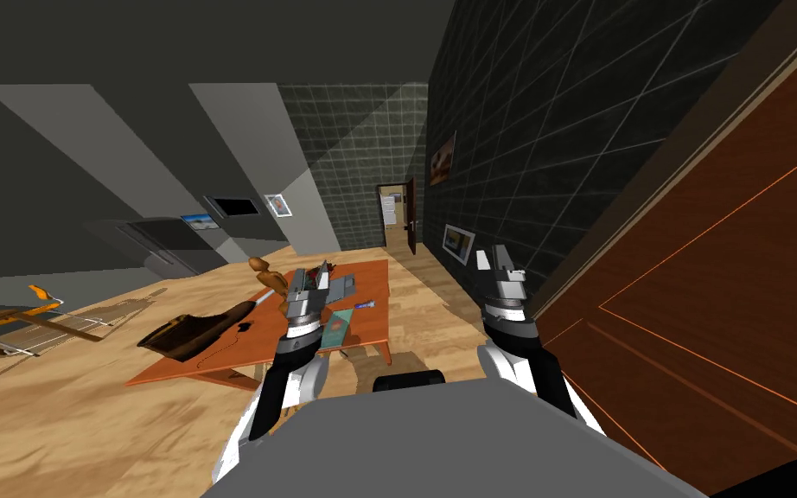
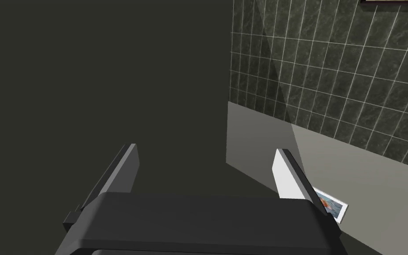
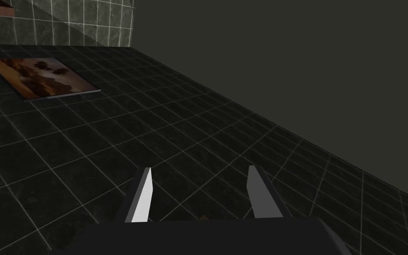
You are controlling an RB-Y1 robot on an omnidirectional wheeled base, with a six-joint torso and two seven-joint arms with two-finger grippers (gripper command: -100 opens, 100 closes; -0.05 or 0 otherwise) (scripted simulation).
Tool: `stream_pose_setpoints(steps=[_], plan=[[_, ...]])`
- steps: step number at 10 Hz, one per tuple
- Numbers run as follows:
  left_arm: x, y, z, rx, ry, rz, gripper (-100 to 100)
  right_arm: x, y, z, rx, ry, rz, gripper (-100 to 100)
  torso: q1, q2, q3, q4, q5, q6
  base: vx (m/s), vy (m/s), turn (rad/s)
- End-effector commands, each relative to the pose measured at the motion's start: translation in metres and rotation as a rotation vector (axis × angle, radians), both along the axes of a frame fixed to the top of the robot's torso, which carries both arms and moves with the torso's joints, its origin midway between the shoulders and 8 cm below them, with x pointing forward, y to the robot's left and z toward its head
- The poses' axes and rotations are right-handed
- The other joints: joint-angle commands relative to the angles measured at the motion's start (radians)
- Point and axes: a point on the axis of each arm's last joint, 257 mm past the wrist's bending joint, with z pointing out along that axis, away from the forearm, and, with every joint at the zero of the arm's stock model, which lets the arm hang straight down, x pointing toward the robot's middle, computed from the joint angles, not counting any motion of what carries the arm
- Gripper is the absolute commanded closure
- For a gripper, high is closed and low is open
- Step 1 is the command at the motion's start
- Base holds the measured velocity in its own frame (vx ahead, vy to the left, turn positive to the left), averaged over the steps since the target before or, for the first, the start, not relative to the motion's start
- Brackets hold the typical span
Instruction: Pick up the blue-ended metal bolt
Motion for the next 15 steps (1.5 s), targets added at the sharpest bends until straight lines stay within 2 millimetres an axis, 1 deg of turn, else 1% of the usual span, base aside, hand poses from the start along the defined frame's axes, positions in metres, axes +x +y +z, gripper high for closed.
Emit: stream_pose_setpoints(steps=[1,3,4,6,7,9,10,11,12,13,14,15], plan=[[0.007,0.003,-0.007,0.012,0.033,0.009,-100,0.000,0.000,0.000,0.000,0.000,0.000,0,0.000,0.000,0.000,0.000,0.000,0.000,-0.032,-0.019,-0.047],[0.024,0.021,-0.029,0.047,0.122,0.047,-100,0.000,0.000,0.000,0.000,0.000,0.000,0,0.000,0.000,0.000,0.000,0.000,0.000,-0.041,-0.027,-0.164],[0.025,0.022,-0.030,0.046,0.128,0.047,-100,0.000,0.000,0.000,0.000,0.000,0.000,0,0.000,0.000,0.000,0.000,0.000,0.000,-0.041,-0.019,-0.076],[0.041,0.046,-0.053,0.077,0.216,0.095,-100,0.000,0.000,0.000,0.000,0.000,0.000,0,0.000,0.000,0.000,0.000,0.000,0.000,-0.042,-0.038,-0.191],[0.043,0.046,-0.057,0.075,0.234,0.097,-100,0.000,0.000,0.000,0.000,0.000,0.000,0,-0.001,0.001,0.000,0.000,0.000,0.000,-0.038,-0.031,-0.074],[0.057,0.076,-0.081,0.097,0.327,0.153,-100,0.000,0.000,0.000,0.000,0.000,0.000,0,0.000,0.000,0.000,0.000,0.000,0.000,-0.048,-0.041,-0.188],[0.059,0.077,-0.086,0.095,0.348,0.154,-100,0.000,0.000,0.000,0.000,0.000,0.000,0,-0.001,0.001,0.001,0.000,0.000,0.000,-0.040,-0.031,-0.121],[0.064,0.093,-0.098,0.102,0.391,0.184,-100,0.000,0.000,0.000,0.000,0.000,0.000,0,0.000,0.000,0.000,0.000,0.000,0.000,-0.031,-0.029,-0.175],[0.065,0.094,-0.101,0.100,0.406,0.185,-100,0.000,0.000,0.000,0.000,0.000,0.000,0,0.000,0.000,0.000,0.000,0.000,0.000,-0.018,-0.023,-0.089],[0.070,0.112,-0.116,0.104,0.461,0.216,-100,0.000,0.000,0.000,0.000,0.000,0.000,0,0.001,-0.001,0.000,0.000,0.000,-0.001,-0.016,-0.032,-0.159],[0.070,0.112,-0.117,0.103,0.466,0.216,-100,0.000,0.000,0.000,0.000,0.000,0.000,0,0.000,-0.001,-0.001,0.000,0.000,0.000,-0.020,-0.026,-0.105],[0.074,0.131,-0.133,0.103,0.526,0.248,-100,0.000,0.000,0.000,0.000,0.000,0.000,0,0.000,-0.001,-0.001,0.000,0.000,-0.001,-0.021,-0.031,-0.219]])
